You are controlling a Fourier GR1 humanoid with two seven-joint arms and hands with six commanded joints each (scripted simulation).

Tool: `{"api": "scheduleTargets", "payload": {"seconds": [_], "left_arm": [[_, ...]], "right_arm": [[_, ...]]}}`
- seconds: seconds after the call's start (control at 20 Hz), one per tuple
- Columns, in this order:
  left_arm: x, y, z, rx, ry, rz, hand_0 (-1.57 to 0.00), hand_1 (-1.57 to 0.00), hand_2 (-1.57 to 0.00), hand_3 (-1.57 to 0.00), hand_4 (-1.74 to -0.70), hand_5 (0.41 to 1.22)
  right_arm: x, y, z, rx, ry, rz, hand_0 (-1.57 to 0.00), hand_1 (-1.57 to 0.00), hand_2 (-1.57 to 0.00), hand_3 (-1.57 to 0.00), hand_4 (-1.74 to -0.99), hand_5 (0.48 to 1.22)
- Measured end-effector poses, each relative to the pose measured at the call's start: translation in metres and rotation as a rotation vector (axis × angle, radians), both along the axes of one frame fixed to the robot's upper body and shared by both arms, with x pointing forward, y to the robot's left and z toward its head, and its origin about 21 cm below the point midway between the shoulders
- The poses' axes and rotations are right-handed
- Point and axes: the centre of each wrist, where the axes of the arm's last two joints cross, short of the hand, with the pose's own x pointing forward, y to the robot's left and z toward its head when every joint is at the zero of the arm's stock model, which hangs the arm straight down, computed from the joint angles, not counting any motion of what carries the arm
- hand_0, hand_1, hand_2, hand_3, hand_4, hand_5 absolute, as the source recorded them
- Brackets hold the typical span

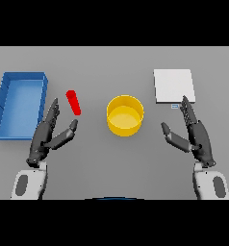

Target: Pick up the red beaker and tilt it to pour out 1 green nut into yellow bowl. Pick up the yellow bowl and place it on the metallic measuring scale.

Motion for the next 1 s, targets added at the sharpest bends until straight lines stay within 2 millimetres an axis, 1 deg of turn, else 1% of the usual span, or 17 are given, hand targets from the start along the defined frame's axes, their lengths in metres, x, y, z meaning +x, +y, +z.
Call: {"api": "scheduleTargets", "payload": {"seconds": [0.05,0.1,0.15,0.2,0.4,0.45,0.6,0.65,0.7,0.75,0.8,0.85,0.9,0.95,1.0], "left_arm": [[0.009,-0.001,-0.002,0.004,0.002,0.004,0.00,0.00,0.00,0.00,-1.21,0.664],[0.014,-0.001,-0.007,0.001,0.018,0.011,0.00,0.00,0.00,0.00,-1.21,0.663],[0.020,-0.003,-0.008,0.009,0.015,0.015,0.00,0.00,0.00,0.00,-1.21,0.659],[0.027,-0.004,-0.011,0.011,0.008,0.015,0.00,0.00,0.00,0.00,-1.21,0.654],[0.058,-0.005,-0.014,0.021,-0.003,0.027,0.00,0.00,0.00,0.00,-1.22,0.638],[0.063,-0.004,-0.017,0.014,-0.001,0.024,0.00,0.00,0.00,0.00,-1.23,0.636],[0.075,-0.015,-0.023,0.027,-0.009,0.012,0.00,0.00,0.00,0.00,-1.22,0.633],[0.082,-0.015,-0.022,0.041,-0.007,0.014,0.00,0.00,0.00,0.00,-1.22,0.635],[0.088,-0.018,-0.022,0.052,0.000,0.015,0.00,0.00,0.00,0.00,-1.22,0.639],[0.091,-0.020,-0.023,0.063,-0.005,0.015,0.00,0.00,0.00,0.00,-1.23,0.647],[0.091,-0.021,-0.027,0.074,-0.018,0.010,0.00,0.00,0.00,0.00,-1.24,0.660],[0.096,-0.024,-0.027,0.070,-0.019,0.009,0.00,0.00,0.00,0.00,-1.26,0.668],[0.099,-0.022,-0.026,0.063,-0.030,0.010,0.00,0.00,0.00,0.00,-1.27,0.675],[0.102,-0.023,-0.025,0.062,-0.027,0.001,0.00,0.00,0.00,0.00,-1.29,0.686],[0.104,-0.024,-0.028,0.054,-0.026,0.006,0.00,0.00,0.00,0.00,-1.31,0.697]], "right_arm": [[-0.001,-0.002,-0.001,0.001,0.001,0.004,0.00,0.00,0.00,0.00,-1.295,0.623],[0.003,0.000,0.001,0.006,0.008,0.005,0.00,0.00,0.00,0.00,-1.296,0.621],[0.003,-0.004,0.001,0.009,0.005,-0.001,0.00,0.00,0.00,0.00,-1.292,0.617],[0.003,-0.005,0.000,0.005,0.010,0.001,0.00,0.00,0.00,0.00,-1.292,0.615],[0.002,-0.003,-0.002,0.003,0.003,-0.003,0.00,0.00,0.00,0.00,-1.297,0.625],[0.001,-0.006,0.000,0.001,0.001,-0.009,0.00,0.00,0.00,0.00,-1.298,0.628],[0.003,-0.004,0.001,-0.007,0.018,-0.021,0.00,0.00,0.00,0.00,-1.300,0.631],[0.002,-0.007,-0.002,-0.010,0.027,-0.023,0.00,0.00,0.00,0.00,-1.299,0.634],[0.002,-0.005,0.000,-0.017,0.017,-0.016,0.00,0.00,0.00,0.00,-1.303,0.637],[0.006,-0.006,0.003,-0.021,0.014,-0.024,0.00,0.00,0.00,0.00,-1.300,0.638],[0.006,-0.003,0.001,-0.019,0.018,-0.022,0.00,0.00,0.00,0.00,-1.299,0.639],[0.007,-0.005,0.002,-0.010,0.023,-0.029,0.00,0.00,0.00,0.00,-1.300,0.642],[0.006,-0.003,0.001,-0.015,0.022,-0.026,0.00,0.00,0.00,0.00,-1.301,0.644],[0.006,-0.004,0.005,-0.015,0.008,-0.029,0.00,0.00,0.00,0.00,-1.300,0.646],[0.007,-0.006,0.002,-0.023,0.018,-0.027,0.00,0.00,0.00,0.00,-1.300,0.647]]}}
